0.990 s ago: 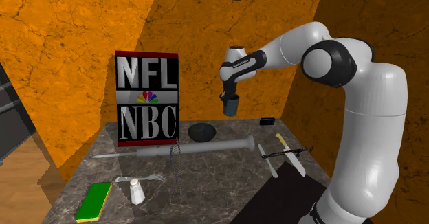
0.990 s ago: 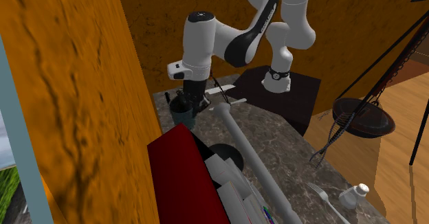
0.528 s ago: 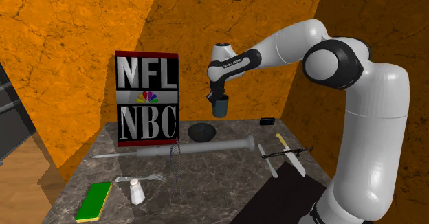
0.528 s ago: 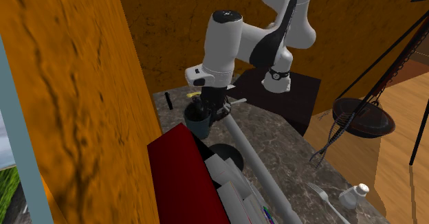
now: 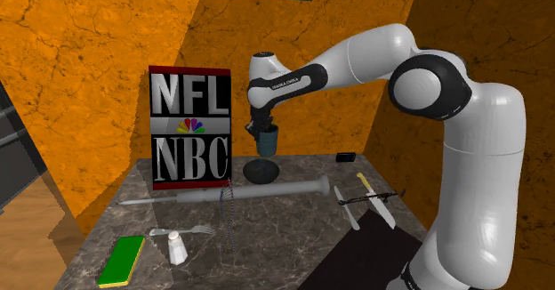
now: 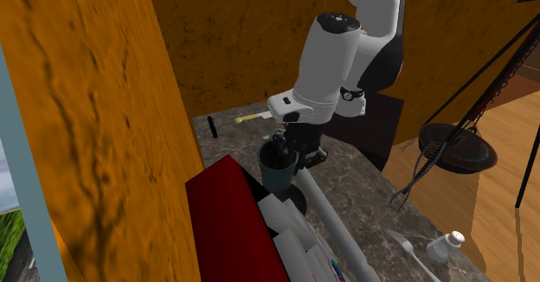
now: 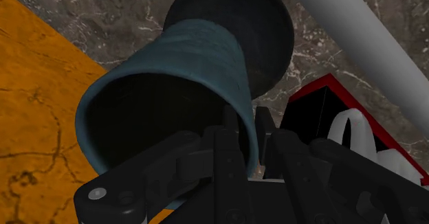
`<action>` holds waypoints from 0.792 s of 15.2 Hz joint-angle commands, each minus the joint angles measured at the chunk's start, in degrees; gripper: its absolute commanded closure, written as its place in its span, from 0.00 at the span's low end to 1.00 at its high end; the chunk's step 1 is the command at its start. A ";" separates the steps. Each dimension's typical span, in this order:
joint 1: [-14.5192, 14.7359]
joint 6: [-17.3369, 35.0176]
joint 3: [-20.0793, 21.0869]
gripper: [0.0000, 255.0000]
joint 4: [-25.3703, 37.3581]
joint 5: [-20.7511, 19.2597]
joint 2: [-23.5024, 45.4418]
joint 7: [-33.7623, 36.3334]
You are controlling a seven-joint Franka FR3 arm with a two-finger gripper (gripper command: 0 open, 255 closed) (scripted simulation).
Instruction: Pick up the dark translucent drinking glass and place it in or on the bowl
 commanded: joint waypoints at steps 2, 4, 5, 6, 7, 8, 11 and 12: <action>0.81 0.65 0.27 1.00 0.05 -0.30 0.80 1.39; 0.81 1.95 0.25 1.00 -0.67 -0.39 1.40 1.55; 0.81 2.60 0.23 1.00 -1.01 -0.43 1.72 1.63; 0.81 3.25 0.22 1.00 -1.33 -0.47 2.04 1.71; 0.81 3.89 0.20 1.00 -1.64 -0.52 2.37 1.79; 0.81 4.53 0.19 1.00 -1.94 -0.56 2.72 1.88; 0.82 6.41 0.14 1.00 -2.75 -0.70 3.80 2.12; 0.82 7.03 0.12 1.00 -2.99 -0.75 4.18 2.21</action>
